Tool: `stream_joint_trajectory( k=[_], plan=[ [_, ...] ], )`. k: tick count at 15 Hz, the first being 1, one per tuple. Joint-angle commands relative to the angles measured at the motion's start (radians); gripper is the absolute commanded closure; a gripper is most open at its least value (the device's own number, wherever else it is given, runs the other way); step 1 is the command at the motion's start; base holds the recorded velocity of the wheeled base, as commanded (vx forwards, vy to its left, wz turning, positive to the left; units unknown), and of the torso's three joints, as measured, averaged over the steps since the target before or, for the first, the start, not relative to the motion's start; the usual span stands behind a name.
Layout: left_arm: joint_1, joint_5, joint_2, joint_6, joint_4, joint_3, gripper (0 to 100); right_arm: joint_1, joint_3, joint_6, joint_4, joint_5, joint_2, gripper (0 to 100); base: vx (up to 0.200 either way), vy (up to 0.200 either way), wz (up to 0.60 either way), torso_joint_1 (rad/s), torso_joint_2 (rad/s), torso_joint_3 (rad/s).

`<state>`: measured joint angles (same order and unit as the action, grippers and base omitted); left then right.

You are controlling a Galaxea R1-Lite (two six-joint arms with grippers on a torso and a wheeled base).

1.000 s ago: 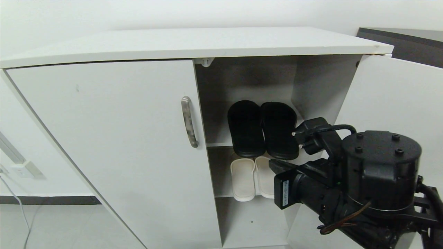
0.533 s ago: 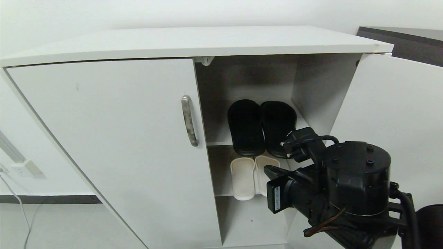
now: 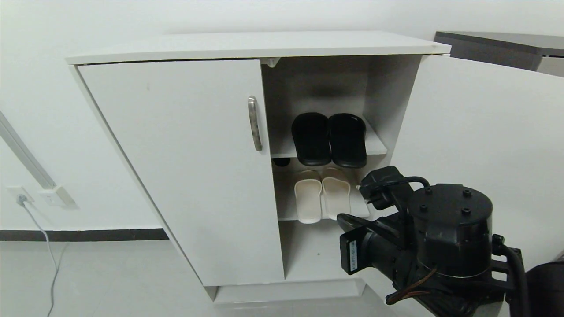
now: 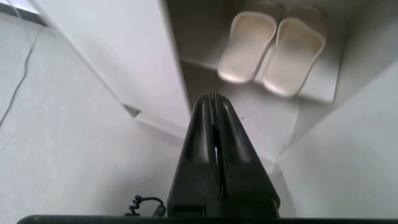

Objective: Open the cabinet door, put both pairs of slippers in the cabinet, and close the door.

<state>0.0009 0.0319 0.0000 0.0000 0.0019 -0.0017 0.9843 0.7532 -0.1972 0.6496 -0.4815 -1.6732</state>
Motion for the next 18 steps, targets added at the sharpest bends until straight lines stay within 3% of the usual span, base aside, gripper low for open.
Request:
stream_joint_trajectory(
  k=[1,6,18],
  plan=[
    [0.001,0.0,0.0,0.0,0.0,0.0,100,-0.001,-0.005,-0.001,0.001,0.0,-0.002,100,-0.2,0.0,0.0,-0.002,0.0,-0.007],
    [0.001,0.0,0.0,0.002,0.0,0.0,100,-0.015,-0.025,0.009,0.001,0.004,-0.02,100,-0.2,0.0,0.0,0.003,0.0,0.002],
    [0.001,0.0,0.0,0.002,0.0,0.0,100,-0.021,-0.051,0.012,0.038,0.004,-0.037,100,0.0,0.0,0.0,0.0,0.0,0.0]
  ],
)
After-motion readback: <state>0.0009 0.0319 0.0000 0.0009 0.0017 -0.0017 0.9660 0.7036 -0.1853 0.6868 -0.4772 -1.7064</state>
